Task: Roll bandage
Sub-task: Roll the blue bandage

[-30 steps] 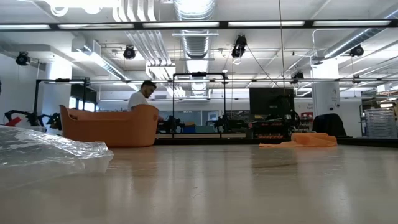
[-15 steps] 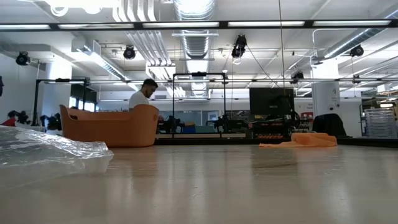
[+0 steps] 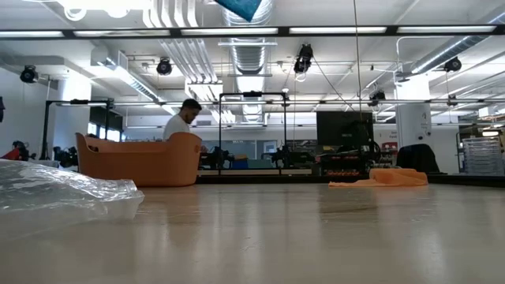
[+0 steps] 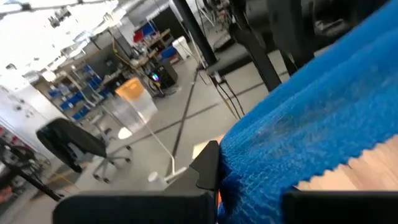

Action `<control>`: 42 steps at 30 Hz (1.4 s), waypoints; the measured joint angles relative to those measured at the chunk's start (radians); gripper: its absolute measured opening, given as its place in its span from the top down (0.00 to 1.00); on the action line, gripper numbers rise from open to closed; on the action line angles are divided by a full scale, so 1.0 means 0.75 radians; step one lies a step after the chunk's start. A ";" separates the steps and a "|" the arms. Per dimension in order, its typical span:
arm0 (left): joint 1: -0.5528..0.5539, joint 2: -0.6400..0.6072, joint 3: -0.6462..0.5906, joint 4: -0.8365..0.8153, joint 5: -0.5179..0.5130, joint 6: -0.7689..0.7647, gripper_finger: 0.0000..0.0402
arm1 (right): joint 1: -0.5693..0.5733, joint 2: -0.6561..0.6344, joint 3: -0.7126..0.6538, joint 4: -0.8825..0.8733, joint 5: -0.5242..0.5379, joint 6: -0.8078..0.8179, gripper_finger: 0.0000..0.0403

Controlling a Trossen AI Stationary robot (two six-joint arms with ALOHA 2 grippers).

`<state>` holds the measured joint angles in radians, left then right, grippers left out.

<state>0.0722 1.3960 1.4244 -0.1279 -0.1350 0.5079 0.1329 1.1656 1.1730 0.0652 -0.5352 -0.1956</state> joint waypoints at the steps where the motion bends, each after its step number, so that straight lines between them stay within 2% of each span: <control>1: 0.003 0.000 -0.020 0.014 0.000 -0.010 1.00 | 0.000 0.002 0.001 0.015 -0.016 0.001 0.99; 9: 0.006 -0.011 -0.183 0.203 0.002 -0.060 1.00 | -0.001 0.011 0.002 0.088 -0.018 0.000 0.99; 12: 0.006 -0.012 -0.236 0.252 0.048 -0.102 1.00 | -0.001 0.011 0.002 0.152 -0.001 0.000 0.99; 18: -0.010 -0.027 -0.328 0.322 0.132 -0.203 1.00 | 0.000 0.003 0.002 0.174 0.288 -0.073 0.99; 27: -0.109 -0.094 -0.362 0.325 0.144 -0.286 1.00 | 0.000 -0.001 0.002 0.164 0.689 -0.280 0.99; 30: -0.139 -0.125 -0.372 0.331 0.144 -0.326 1.00 | 0.000 -0.003 0.002 0.177 0.743 -0.325 0.99; 38: -0.208 -0.125 -0.382 0.332 0.149 -0.382 1.00 | -0.003 -0.014 0.002 0.227 0.754 -0.375 0.99; 42: -0.231 -0.124 -0.382 0.340 0.149 -0.399 1.00 | -0.003 -0.016 0.002 0.233 0.837 -0.431 0.99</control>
<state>-0.1012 1.3029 1.1378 0.1270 -0.0235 0.2087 0.1310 1.1540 1.1748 0.2401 0.0928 -0.5190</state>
